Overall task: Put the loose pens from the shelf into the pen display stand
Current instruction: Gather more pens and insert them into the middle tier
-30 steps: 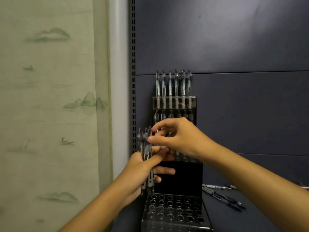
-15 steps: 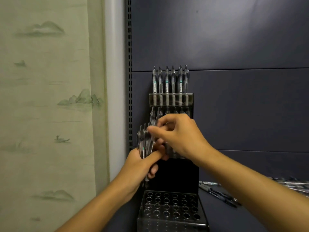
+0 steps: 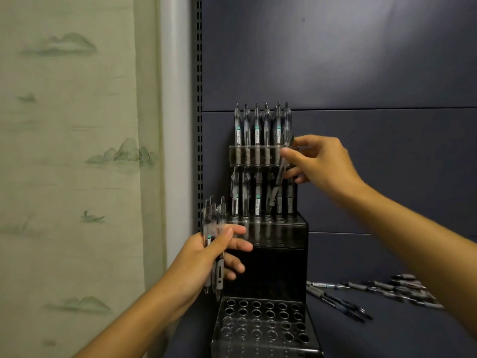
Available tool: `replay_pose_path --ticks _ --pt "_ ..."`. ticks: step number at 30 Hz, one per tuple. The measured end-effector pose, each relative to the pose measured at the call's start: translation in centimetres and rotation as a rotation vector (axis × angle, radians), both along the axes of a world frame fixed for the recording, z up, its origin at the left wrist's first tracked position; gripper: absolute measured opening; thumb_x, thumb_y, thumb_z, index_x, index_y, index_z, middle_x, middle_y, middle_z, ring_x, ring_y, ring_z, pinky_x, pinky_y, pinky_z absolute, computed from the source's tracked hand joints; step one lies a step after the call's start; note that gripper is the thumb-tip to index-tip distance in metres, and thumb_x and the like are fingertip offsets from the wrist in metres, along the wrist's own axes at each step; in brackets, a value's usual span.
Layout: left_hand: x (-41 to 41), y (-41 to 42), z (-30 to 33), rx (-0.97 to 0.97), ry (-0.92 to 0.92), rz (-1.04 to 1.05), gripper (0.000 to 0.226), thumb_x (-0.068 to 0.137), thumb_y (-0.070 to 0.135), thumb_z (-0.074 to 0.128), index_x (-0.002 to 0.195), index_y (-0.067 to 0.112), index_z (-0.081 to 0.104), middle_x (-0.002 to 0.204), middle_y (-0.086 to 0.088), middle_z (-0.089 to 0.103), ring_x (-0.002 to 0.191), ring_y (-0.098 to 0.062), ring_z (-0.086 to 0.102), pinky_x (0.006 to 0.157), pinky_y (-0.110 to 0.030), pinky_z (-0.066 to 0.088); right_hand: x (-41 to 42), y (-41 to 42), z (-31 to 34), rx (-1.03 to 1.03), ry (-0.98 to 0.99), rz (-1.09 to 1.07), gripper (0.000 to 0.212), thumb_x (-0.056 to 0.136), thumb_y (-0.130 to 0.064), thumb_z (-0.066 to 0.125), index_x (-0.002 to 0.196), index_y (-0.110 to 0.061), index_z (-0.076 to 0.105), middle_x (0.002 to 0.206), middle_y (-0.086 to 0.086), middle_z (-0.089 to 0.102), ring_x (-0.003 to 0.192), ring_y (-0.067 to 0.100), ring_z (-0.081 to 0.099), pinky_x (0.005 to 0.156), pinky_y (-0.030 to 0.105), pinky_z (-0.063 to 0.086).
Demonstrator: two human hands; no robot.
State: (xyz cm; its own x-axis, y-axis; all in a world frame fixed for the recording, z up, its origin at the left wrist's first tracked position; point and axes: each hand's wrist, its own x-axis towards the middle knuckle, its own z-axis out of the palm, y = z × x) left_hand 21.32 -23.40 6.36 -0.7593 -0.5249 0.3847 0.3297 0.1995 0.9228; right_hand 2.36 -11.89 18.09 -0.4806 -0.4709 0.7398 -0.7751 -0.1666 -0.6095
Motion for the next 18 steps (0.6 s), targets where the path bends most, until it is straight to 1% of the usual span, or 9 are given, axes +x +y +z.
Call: replay_pose_path --ticks 3,6,10,12,13,15,18 --pt "0.0 0.1 0.1 0.023 0.015 -0.022 0.036 0.085 0.033 0.053 0.111 0.011 0.065 0.091 -0.008 0.075 0.067 -0.019 0.068 0.058 -0.026 0.057 -0.3 -0.1 -0.4 0.019 -0.001 0.004 0.031 0.092 -0.027 0.069 0.118 -0.011 0.068 0.094 0.000 0.075 0.066 0.014 0.075 0.064 0.028 0.062" --pt "0.0 0.2 0.1 0.049 0.014 -0.054 0.034 0.085 0.032 0.053 0.111 0.012 0.063 0.092 -0.008 0.075 0.069 -0.022 0.070 0.057 -0.028 0.058 0.0 -0.1 -0.5 0.025 0.018 0.004 0.028 0.092 -0.028 0.069 0.116 -0.013 0.068 0.093 0.001 0.075 0.066 0.013 0.075 0.063 0.026 0.062" --pt "0.3 0.4 -0.1 0.070 -0.004 -0.079 0.033 0.088 0.031 0.052 0.112 0.012 0.061 0.093 -0.008 0.075 0.068 -0.024 0.070 0.057 -0.030 0.059 0.5 0.0 -0.5 0.015 0.008 0.032 0.013 0.093 -0.027 0.068 0.100 -0.018 0.071 0.088 0.002 0.075 0.065 0.013 0.074 0.063 0.025 0.061" --pt "0.3 0.3 -0.2 0.069 -0.007 -0.079 0.033 0.088 0.032 0.052 0.112 0.011 0.061 0.093 -0.008 0.075 0.068 -0.024 0.070 0.057 -0.031 0.059 0.5 -0.1 -0.7 0.033 0.024 0.034 0.004 0.092 -0.028 0.069 0.092 -0.023 0.070 0.086 0.000 0.075 0.065 0.012 0.074 0.063 0.026 0.061" --pt "0.3 0.3 -0.2 0.071 -0.007 -0.078 0.033 0.087 0.031 0.052 0.112 0.011 0.061 0.093 -0.008 0.075 0.068 -0.024 0.070 0.058 -0.030 0.059 0.6 -0.2 -0.8 0.044 0.030 0.035 0.004 0.092 -0.028 0.069 0.089 -0.028 0.068 0.085 -0.001 0.075 0.064 0.012 0.074 0.064 0.026 0.062" --pt "0.3 0.2 -0.3 0.074 -0.008 -0.074 0.033 0.087 0.032 0.053 0.112 0.011 0.062 0.093 -0.008 0.075 0.068 -0.024 0.070 0.058 -0.031 0.060 0.6 -0.5 -1.2 0.055 0.031 0.037 0.013 0.092 -0.028 0.070 0.084 -0.035 0.063 0.084 -0.003 0.075 0.065 0.013 0.074 0.066 0.028 0.062" --pt "0.3 0.1 -0.4 0.065 -0.008 -0.069 0.034 0.086 0.032 0.053 0.112 0.011 0.062 0.093 -0.008 0.075 0.069 -0.025 0.071 0.058 -0.031 0.060 0.8 -0.8 -1.7 0.077 0.028 0.058 0.009 0.090 -0.028 0.071 0.090 -0.033 0.063 0.085 -0.002 0.075 0.065 0.014 0.074 0.067 0.030 0.062"
